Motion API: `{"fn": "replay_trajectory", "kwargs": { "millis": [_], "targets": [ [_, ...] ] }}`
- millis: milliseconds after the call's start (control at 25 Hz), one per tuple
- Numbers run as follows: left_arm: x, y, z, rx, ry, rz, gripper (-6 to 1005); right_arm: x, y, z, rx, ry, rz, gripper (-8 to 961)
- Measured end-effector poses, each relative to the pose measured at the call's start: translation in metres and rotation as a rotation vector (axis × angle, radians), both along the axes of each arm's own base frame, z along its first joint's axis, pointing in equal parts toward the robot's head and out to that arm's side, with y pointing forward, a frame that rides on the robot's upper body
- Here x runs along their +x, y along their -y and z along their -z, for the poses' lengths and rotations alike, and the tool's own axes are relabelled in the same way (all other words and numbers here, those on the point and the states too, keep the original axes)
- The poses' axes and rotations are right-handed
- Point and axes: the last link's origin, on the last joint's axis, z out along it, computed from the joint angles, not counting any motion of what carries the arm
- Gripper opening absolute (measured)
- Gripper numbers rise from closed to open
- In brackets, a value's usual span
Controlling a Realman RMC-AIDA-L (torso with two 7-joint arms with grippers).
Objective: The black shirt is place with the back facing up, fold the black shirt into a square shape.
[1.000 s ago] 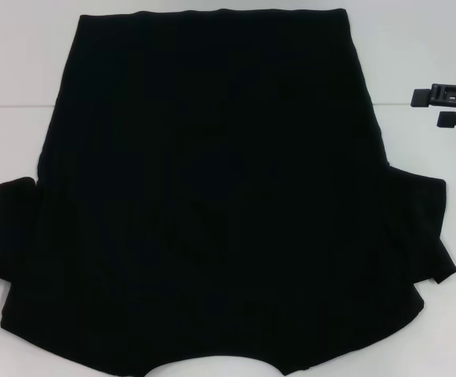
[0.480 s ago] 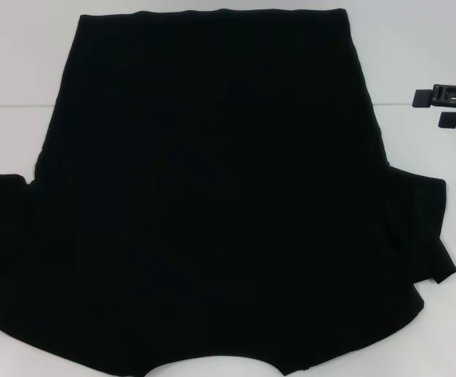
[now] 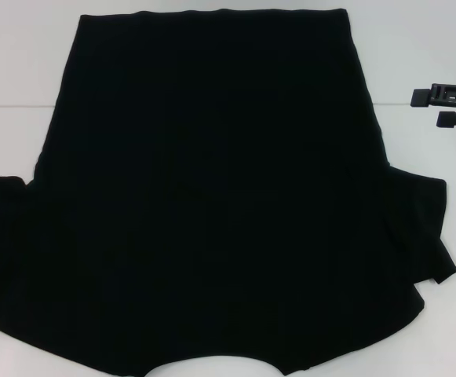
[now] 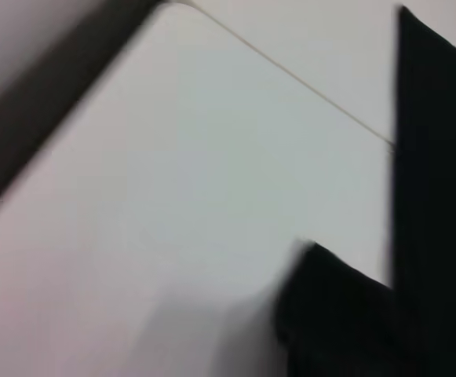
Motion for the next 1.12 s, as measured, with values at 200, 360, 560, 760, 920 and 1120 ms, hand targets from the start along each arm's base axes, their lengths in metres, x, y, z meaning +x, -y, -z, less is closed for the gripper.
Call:
{"fn": "replay_trajectory", "kwargs": {
  "millis": [200,360,560,760,920,1120],
  "targets": [
    [0.035,-0.019,0.011,-0.091,0.077,0.115,14,-0.001,-0.001,0.001,-0.005,0.003,-0.004,848],
    [0.072,-0.047,0.027,-0.199,0.073,0.215,14,-0.003,-0.001,0.002,-0.007,0.007,-0.007,845],
    [0.115,-0.065,0.056,-0.410,-0.011,0.357,13,-0.004,-0.002,0.003,-0.011,0.009,-0.011,841],
    [0.136,-0.062,0.086,-0.585,-0.072,0.469,17,-0.003,-0.002,0.004,-0.008,0.015,-0.011,838],
    [0.131,-0.058,0.081,-0.569,-0.049,0.451,78,-0.002,-0.002,0.002,-0.003,0.019,-0.010,835],
    [0.120,-0.046,0.058,-0.454,0.029,0.511,242,-0.001,-0.001,0.002,-0.013,0.026,-0.012,831]
  ]
}}
